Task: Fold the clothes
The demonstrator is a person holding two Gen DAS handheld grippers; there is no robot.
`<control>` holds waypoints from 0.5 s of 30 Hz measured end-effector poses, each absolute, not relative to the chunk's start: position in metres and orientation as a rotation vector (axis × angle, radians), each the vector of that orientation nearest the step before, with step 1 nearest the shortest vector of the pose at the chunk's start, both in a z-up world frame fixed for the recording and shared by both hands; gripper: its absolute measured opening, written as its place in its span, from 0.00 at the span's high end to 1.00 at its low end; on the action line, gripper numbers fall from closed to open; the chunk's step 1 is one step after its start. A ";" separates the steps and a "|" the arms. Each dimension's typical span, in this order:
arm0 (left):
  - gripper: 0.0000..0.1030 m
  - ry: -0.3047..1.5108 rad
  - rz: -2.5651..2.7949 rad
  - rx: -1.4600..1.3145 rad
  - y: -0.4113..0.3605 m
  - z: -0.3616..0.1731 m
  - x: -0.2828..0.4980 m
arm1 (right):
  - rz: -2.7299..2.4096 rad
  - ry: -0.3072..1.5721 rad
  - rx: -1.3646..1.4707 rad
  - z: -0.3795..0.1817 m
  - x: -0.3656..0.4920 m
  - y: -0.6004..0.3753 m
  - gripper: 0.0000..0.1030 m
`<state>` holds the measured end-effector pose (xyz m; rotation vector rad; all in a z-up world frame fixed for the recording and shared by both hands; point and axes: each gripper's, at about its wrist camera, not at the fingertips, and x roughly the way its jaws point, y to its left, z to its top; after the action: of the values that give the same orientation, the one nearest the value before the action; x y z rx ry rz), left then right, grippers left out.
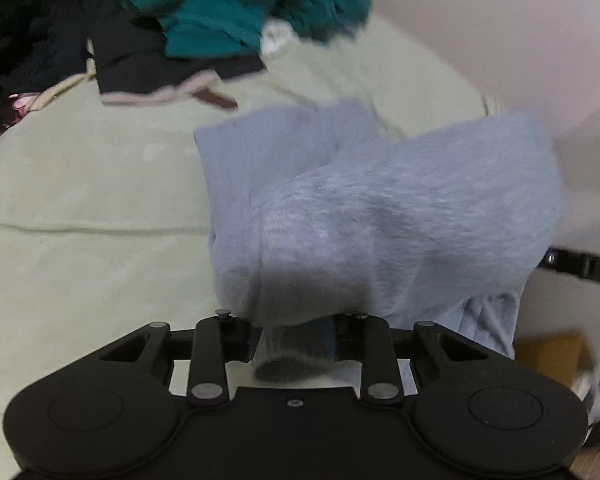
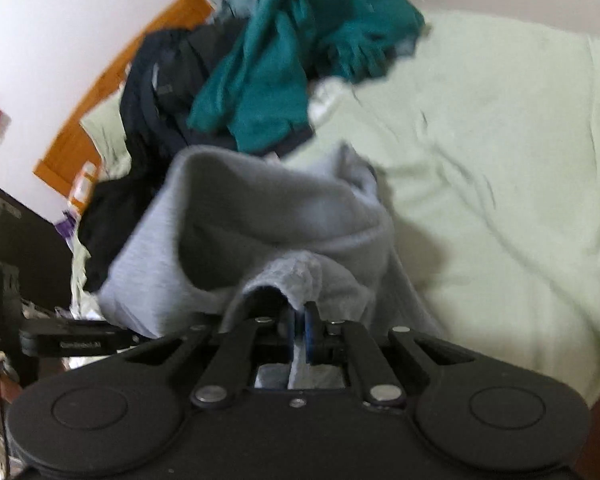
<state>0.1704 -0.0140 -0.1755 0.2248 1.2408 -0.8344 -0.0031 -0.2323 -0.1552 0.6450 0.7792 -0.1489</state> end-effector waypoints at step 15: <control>0.47 1.149 -0.826 0.214 -0.044 -0.149 0.207 | -0.157 0.784 0.650 -0.148 0.056 -0.274 0.96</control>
<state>0.2068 -0.0440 -0.1489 0.2138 1.1493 -0.8257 0.0563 -0.2739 -0.1484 0.6503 0.7839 -0.1570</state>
